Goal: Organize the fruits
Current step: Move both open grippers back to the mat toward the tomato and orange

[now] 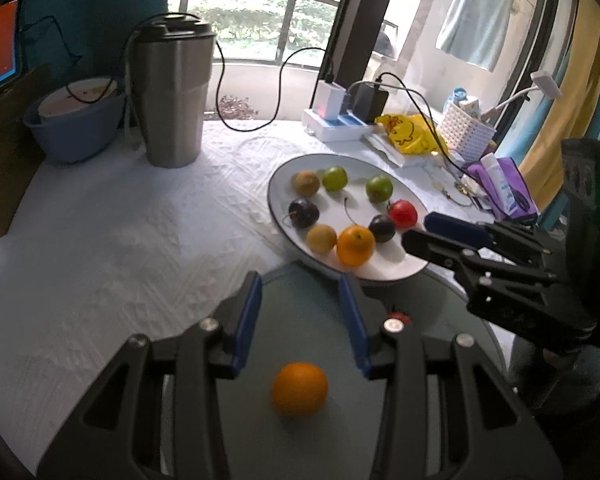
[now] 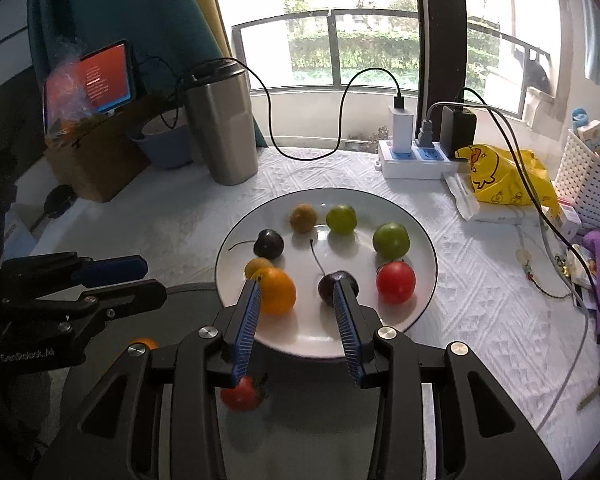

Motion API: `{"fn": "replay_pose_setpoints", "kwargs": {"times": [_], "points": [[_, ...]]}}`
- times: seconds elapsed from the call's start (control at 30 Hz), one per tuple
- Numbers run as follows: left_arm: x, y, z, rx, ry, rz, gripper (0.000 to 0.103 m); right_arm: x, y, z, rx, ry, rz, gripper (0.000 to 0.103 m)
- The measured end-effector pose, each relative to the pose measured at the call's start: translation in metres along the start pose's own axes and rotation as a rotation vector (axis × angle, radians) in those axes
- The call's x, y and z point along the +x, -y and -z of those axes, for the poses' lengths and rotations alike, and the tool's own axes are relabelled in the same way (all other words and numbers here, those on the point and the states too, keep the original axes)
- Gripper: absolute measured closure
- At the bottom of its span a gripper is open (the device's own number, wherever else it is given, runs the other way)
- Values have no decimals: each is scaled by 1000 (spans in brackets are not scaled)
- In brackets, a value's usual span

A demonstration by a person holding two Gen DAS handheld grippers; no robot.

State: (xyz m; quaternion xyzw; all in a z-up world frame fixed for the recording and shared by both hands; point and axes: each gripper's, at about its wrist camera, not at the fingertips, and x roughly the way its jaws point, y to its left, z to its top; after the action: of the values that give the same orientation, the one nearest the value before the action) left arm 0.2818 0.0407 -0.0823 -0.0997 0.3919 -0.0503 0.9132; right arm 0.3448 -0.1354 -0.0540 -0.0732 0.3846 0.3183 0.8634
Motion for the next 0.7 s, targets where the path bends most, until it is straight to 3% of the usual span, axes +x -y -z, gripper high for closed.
{"fn": "replay_pose_setpoints", "kwargs": {"times": [0.7], "points": [[-29, 0, 45, -5, -3, -13, 60, -31, -27, 38, -7, -9, -5, 63]]}}
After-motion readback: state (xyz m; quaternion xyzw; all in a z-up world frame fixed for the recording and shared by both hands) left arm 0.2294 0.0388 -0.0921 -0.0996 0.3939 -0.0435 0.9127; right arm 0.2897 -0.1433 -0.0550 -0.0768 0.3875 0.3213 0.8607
